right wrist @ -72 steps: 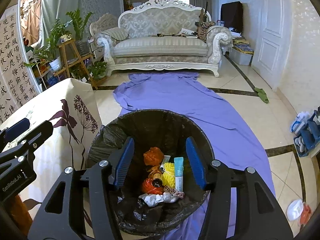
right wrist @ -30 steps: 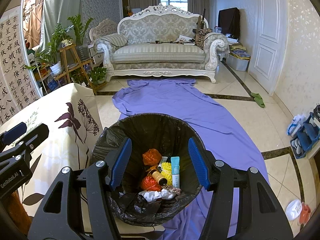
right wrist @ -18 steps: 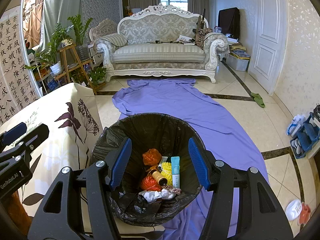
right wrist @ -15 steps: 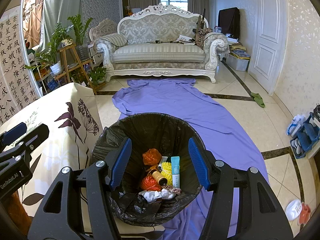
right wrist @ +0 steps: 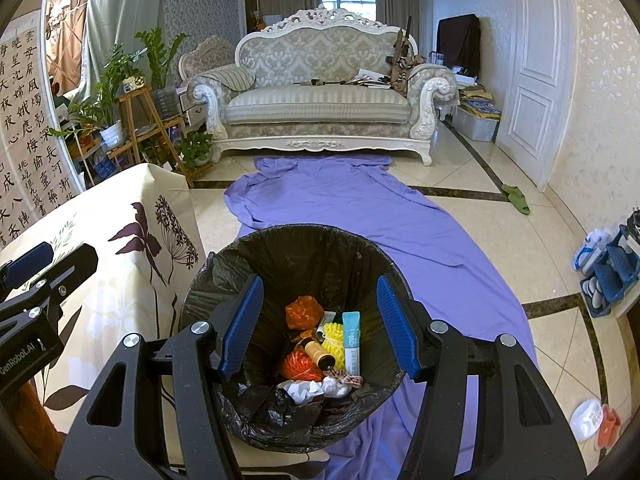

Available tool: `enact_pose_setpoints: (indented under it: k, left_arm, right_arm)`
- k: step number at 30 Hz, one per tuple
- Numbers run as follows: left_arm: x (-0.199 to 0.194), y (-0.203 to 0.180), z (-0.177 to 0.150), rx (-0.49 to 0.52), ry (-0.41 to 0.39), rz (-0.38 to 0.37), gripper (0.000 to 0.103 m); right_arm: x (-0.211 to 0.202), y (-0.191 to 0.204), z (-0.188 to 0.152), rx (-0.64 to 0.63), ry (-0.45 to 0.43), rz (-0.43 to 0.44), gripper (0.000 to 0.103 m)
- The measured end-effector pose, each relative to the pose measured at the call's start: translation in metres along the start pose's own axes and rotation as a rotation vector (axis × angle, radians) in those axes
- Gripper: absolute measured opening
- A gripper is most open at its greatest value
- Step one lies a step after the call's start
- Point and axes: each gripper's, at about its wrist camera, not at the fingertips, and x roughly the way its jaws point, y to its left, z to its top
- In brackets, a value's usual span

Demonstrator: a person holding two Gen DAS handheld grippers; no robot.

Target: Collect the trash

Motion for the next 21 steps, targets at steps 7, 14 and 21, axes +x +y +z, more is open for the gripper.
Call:
enact_pose_setpoints:
  k: [7, 14, 21]
  left_arm:
    - [0.001, -0.005, 0.0, -0.001, -0.012, -0.008, 0.083]
    - [0.002, 0.007, 0.003, -0.027, -0.012, 0.008, 0.083]
    - [0.003, 0.037, 0.003, -0.068, 0.005, 0.072, 0.083]
  right_arm:
    - [-0.001, -0.001, 0.0, -0.003, 0.004, 0.002, 0.058]
    - [0.0, 0.002, 0.002, -0.01, 0.007, 0.006, 0.058]
    - [0.003, 0.025, 0.007, -0.058, 0.005, 0.04, 0.059]
